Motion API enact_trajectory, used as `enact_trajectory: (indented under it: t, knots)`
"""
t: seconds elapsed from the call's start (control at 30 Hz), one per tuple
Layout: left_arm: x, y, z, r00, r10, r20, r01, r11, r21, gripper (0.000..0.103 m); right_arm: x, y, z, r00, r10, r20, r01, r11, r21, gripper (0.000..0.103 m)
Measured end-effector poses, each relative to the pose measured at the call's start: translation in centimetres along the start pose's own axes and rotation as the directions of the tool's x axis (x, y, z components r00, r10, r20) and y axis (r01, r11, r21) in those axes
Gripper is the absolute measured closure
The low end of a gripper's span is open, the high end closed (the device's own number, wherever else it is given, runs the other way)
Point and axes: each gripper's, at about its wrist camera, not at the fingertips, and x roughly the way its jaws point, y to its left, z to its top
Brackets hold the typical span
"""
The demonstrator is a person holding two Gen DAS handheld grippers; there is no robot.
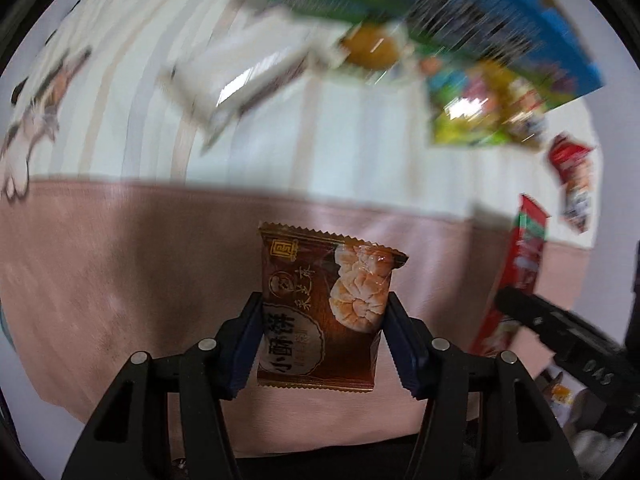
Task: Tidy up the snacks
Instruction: 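Place the brown packet and red packet into the box and release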
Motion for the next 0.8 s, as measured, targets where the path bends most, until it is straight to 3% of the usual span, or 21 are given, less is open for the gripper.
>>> enact_trajectory:
  t: [0.13,0.23,0.3,0.47,0.63,0.8]
  knots:
    - [-5.5,-3.5,1.7,0.993,-0.061,0.097,0.057,0.998,0.041,0.047,-4.9,1.2,2.6,0.995,0.053,0.088,-0.05,0.998,-0.043,0.06]
    - [-9.6,-6.2,5.5,0.982,-0.09,0.166,0.073,0.992,0.104,0.047,-8.6,2.4,4.9,0.984,0.076,0.162,-0.063,0.994,-0.087,0.06]
    - [-11.5,-5.0,8.3,0.976,-0.108,0.188,0.084,0.988,0.131,0.047,-10.8,3.6,6.7,0.973,0.092,0.211,-0.069,0.991,-0.111,0.06]
    - [-15.7,-6.6,14.0,0.962,-0.125,0.241,0.081,0.979,0.184,0.047,-14.9,5.2,12.7,0.956,0.075,0.285,-0.033,0.988,-0.151,0.06]
    - [-15.9,-6.8,21.5,0.965,-0.078,0.25,0.032,0.983,0.182,0.047,-15.6,6.3,20.7,0.941,-0.004,0.339,0.06,0.986,-0.156,0.06]
    - [-13.5,-6.0,29.4,0.975,0.001,0.223,-0.035,0.989,0.147,0.047,-13.9,6.1,27.6,0.946,-0.093,0.312,0.147,0.977,-0.153,0.06]
